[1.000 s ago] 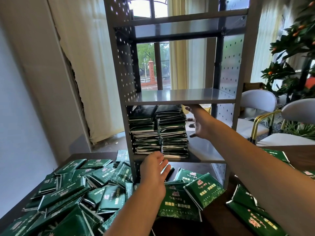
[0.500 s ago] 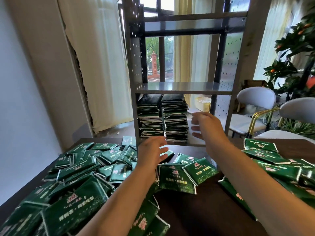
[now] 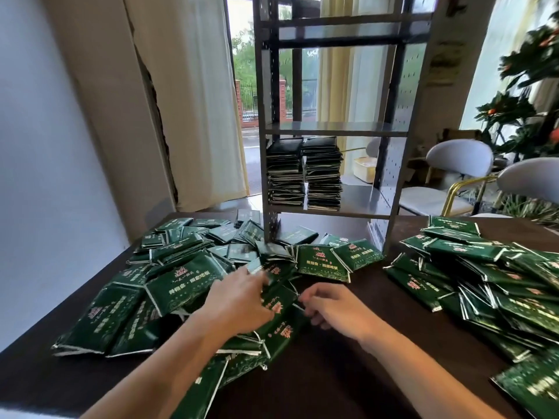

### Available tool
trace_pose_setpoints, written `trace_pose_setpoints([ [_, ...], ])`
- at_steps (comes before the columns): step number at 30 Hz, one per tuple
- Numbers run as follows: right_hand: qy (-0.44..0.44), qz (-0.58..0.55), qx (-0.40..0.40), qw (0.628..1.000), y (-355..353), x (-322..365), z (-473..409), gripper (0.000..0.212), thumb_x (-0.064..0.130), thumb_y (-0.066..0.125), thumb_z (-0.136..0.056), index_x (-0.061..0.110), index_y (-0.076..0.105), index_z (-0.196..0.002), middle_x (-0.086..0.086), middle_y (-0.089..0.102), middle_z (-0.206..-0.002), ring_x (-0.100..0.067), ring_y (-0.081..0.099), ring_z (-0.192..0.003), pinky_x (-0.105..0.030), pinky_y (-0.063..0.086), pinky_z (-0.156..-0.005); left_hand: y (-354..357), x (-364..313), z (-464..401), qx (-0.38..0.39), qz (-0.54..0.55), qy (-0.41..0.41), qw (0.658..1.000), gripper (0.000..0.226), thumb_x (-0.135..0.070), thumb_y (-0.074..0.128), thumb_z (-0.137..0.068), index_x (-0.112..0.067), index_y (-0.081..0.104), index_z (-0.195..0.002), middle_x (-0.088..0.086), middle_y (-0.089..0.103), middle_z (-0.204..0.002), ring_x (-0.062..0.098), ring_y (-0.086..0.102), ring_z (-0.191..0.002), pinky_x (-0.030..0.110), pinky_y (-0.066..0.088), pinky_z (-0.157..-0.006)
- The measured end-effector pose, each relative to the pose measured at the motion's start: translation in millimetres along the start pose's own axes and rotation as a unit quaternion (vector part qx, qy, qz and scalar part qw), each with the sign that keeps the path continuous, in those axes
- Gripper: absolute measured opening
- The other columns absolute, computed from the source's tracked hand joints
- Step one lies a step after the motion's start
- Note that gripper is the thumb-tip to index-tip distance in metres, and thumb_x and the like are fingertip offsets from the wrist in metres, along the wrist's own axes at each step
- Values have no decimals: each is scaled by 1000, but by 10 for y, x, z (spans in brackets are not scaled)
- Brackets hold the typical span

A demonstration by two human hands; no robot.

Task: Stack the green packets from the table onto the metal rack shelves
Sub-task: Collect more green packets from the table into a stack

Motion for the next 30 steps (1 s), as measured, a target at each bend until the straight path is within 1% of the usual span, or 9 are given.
trace_pose_setpoints([
  [3, -18, 31, -25, 999, 91, -93, 13, 10, 20, 64, -86, 27, 69, -92, 1, 68, -78, -14, 62, -67, -38, 51, -69, 122, 39, 73, -7, -27, 10, 1000, 74, -45, 63, -93, -35, 24, -155, 1, 33, -154, 21, 39, -137, 40, 36, -114],
  [6, -34, 41, -52, 997, 115, -137, 37, 19, 24, 65, -80, 32, 67, -97, -1, 72, -81, -26, 68, -76, -48, 55, -81, 207, 9, 87, -28, -12, 25, 999, 69, -48, 59, -95, -35, 27, -155, -2, 33, -157, 21, 35, -142, 42, 33, -117],
  [10, -41, 59, -79, 994, 48, -171, 73, 34, 14, 65, -86, 36, 57, -111, -1, 71, -88, -23, 69, -84, -42, 56, -82, 327, -164, 96, -63, -17, 73, 995, 54, -45, 56, -96, -36, 42, -147, -8, 48, -146, 17, 44, -135, 42, 32, -115],
  [15, -22, 86, -110, 990, -179, -298, 80, 37, 15, 63, -85, 38, 58, -113, 3, 71, -86, -16, 67, -83, -42, 55, -85, 360, -345, 59, -121, 138, 124, 975, 32, -35, 61, -93, -38, 62, -125, -16, 61, -124, 8, 56, -116, 23, 43, -98],
  [17, -15, 76, -114, 990, -261, -342, 64, 34, 15, 63, -85, 38, 59, -110, 2, 69, -85, -17, 67, -81, -45, 56, -84, 349, -371, -22, -153, 125, 116, 973, 42, -36, 59, -94, -38, 54, -136, -13, 50, -137, 10, 47, -127, 22, 38, -101],
  [20, -13, 65, -114, 991, -345, -372, 31, 31, 16, 64, -86, 38, 58, -108, 3, 65, -87, -16, 65, -79, -45, 58, -83, 457, -413, -212, -74, 42, 71, 994, 71, -47, 52, -95, -39, 18, -157, -1, 20, -164, 23, 21, -150, 41, 24, -121],
  [22, -10, 53, -107, 993, -391, -379, 8, 30, 16, 63, -90, 33, 57, -115, 4, 63, -87, -15, 64, -74, -38, 58, -73, 562, -463, -307, -34, 3, 64, 997, 77, -53, 48, -96, -40, 6, -159, -1, 12, -168, 24, 13, -154, 49, 14, -124],
  [26, 12, 31, -104, 994, -532, -390, -49, 31, 15, 59, -95, 28, 49, -121, -1, 62, -88, -17, 62, -69, -33, 56, -60, 698, -619, -311, -67, 38, 112, 991, 62, -48, 52, -94, -42, 32, -152, -15, 38, -156, 10, 31, -145, 46, 13, -122],
  [30, 47, 0, -103, 994, -674, -442, -141, 44, 18, 63, -95, 23, 42, -134, -7, 66, -99, -18, 61, -56, -28, 51, -46, 703, -743, -272, -102, 127, 162, 973, 47, -38, 61, -90, -40, 54, -136, -22, 56, -131, 1, 48, -126, 32, 19, -117],
])
Point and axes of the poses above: each hand's wrist, its own z-axis away from the middle knuckle, its own y-axis out of the palm, x = y × z, the point moved 4 cm from there along -z, towards the middle knuckle
